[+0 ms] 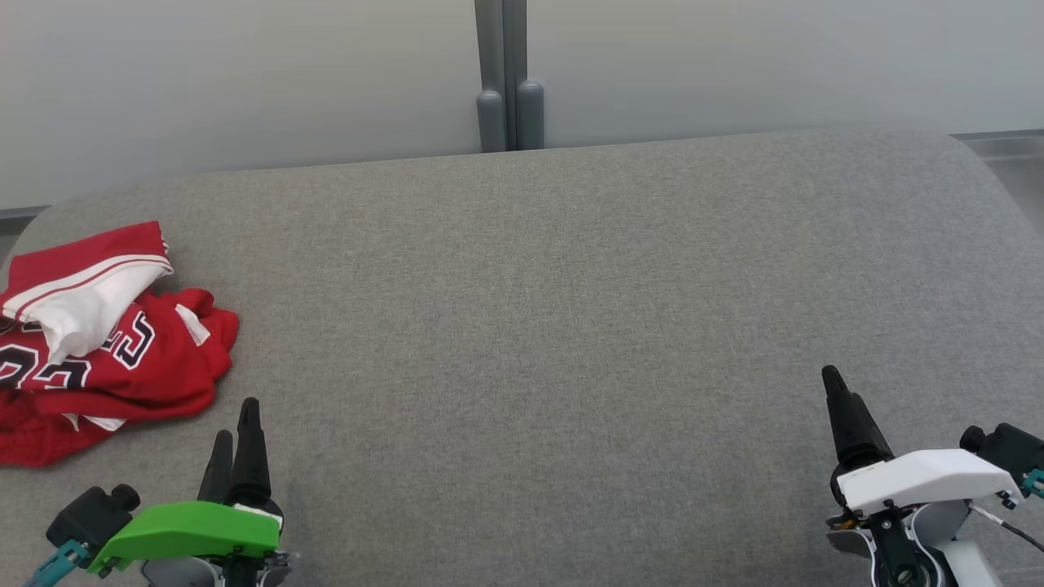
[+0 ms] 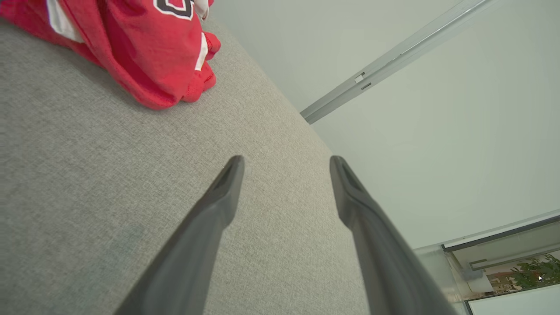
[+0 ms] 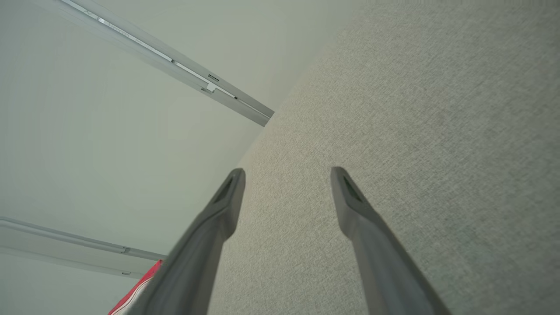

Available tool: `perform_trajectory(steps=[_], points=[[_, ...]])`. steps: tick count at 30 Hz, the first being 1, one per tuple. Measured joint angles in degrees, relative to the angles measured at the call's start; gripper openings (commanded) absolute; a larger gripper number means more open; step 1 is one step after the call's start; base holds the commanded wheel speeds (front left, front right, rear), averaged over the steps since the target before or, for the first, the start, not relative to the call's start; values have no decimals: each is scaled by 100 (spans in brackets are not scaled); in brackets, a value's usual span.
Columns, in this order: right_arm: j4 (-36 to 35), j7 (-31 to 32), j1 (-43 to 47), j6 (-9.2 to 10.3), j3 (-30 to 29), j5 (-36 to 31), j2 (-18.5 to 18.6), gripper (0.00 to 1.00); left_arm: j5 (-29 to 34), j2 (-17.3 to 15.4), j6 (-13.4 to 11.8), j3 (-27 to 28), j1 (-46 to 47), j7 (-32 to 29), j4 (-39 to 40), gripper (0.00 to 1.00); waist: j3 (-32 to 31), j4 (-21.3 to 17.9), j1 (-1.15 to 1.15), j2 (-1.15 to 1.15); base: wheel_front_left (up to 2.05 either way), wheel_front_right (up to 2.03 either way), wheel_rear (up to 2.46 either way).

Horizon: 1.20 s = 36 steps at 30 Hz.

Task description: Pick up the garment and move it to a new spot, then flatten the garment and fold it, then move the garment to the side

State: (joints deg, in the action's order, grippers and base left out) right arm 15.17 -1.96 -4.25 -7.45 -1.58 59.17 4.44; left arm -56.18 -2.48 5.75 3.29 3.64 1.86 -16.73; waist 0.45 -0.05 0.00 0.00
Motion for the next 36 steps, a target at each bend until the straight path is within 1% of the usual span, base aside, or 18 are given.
perform_trajectory(steps=[12, 16, 36], points=[[-1, -235, -1, -1, 134, -935, 69, 100, 1027, -14, -49, -125, 9, 233, -24, 100, 7, 0, 0, 0, 0, 0, 0], [-2, -312, -3, -1, 188, -1212, 84, 100, 1343, -20, -101, -143, 18, 307, -53, 100, 10, 2, 0, 0, 0, 0, 0], [-14, -624, -25, -1, 363, -2531, 158, 100, 2732, -80, -222, -249, 25, 637, -104, 100, 52, 107, 0, 0, 0, 0, 0]])
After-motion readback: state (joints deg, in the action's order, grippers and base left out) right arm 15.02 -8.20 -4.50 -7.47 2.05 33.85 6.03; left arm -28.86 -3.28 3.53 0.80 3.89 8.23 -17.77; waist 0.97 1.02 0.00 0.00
